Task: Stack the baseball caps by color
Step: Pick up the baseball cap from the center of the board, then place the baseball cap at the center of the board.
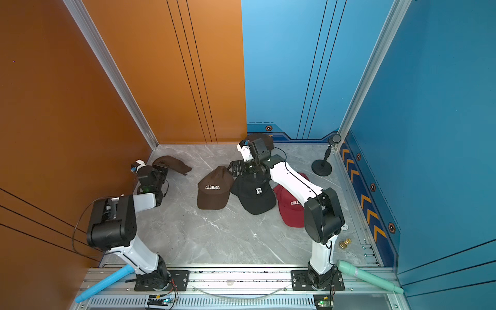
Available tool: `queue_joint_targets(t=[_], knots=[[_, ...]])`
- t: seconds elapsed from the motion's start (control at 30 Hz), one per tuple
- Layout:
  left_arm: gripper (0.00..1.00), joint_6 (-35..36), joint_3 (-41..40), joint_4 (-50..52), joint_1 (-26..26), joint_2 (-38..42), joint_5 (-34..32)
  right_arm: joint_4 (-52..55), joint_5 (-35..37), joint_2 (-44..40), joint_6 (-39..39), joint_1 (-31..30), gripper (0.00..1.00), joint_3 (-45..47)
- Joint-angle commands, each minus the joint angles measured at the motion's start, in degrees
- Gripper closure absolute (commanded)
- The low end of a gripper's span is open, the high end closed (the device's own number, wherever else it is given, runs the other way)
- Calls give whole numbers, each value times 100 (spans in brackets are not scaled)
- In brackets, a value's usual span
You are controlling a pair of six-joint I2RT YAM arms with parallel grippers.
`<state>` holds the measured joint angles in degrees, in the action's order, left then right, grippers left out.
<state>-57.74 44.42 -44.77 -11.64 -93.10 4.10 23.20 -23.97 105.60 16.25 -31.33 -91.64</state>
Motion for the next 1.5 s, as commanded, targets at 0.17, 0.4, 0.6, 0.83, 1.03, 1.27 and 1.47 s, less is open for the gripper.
queue_joint_targets(t=[0.17, 0.4, 0.6, 0.83, 1.03, 1.27, 1.47], knots=[[100, 2162, 604, 3353, -54, 2301, 1156, 70, 15, -593, -234, -35, 0, 286], [100, 2072, 981, 4180, 20, 2828, 3423, 309, -82, -1073, -648, -40, 0, 594], [100, 1989, 990, 4091, 932, 2872, 4629, 511, -28, -1543, -926, 29, 0, 969], [100, 1872, 1101, 3565, 2281, 2582, 5778, 750, -13, -2016, -1200, 66, 0, 1300], [100, 1884, 763, 3168, 3140, 2194, 6206, 958, 117, -2512, -1342, 75, 0, 1660], [100, 1628, 277, 2485, 3651, 1795, 6353, 1199, 311, -3083, -1438, 138, 0, 2000], [100, 414, -474, 728, 3732, 1528, 6489, 1254, 388, -3146, -1440, 180, 0, 2066]])
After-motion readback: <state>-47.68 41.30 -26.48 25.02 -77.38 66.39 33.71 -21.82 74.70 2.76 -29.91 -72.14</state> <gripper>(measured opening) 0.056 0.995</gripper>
